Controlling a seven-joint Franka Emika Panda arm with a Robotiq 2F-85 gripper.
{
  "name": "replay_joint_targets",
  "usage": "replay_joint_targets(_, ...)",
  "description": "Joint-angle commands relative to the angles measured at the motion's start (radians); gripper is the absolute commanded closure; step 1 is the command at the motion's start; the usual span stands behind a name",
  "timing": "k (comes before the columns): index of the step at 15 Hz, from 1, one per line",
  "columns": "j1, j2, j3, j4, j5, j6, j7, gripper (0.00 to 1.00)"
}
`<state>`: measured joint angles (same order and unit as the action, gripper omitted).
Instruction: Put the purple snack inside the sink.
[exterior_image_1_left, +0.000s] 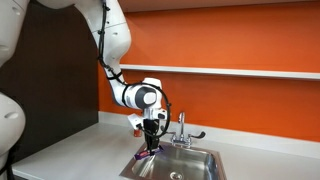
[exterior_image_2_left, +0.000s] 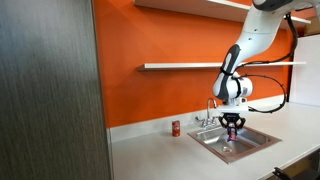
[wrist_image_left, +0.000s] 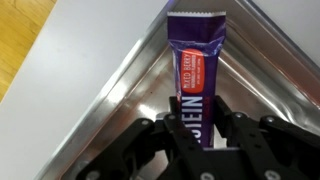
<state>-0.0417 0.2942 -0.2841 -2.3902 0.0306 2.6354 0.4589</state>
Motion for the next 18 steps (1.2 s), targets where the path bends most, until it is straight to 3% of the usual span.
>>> replay_joint_targets(1, -0.010, -0.001, 0.009, 0.001, -0.006, -0.001, 0.004, 0.63)
replay_joint_targets(8, -0.010, -0.001, 0.009, 0.001, -0.006, 0.000, 0.004, 0.63)
replay_joint_targets(9, -0.012, 0.007, 0.009, 0.006, -0.005, 0.008, 0.004, 0.88)
replay_joint_targets(18, -0.082, 0.161, 0.042, 0.136, 0.073, 0.036, -0.095, 0.88)
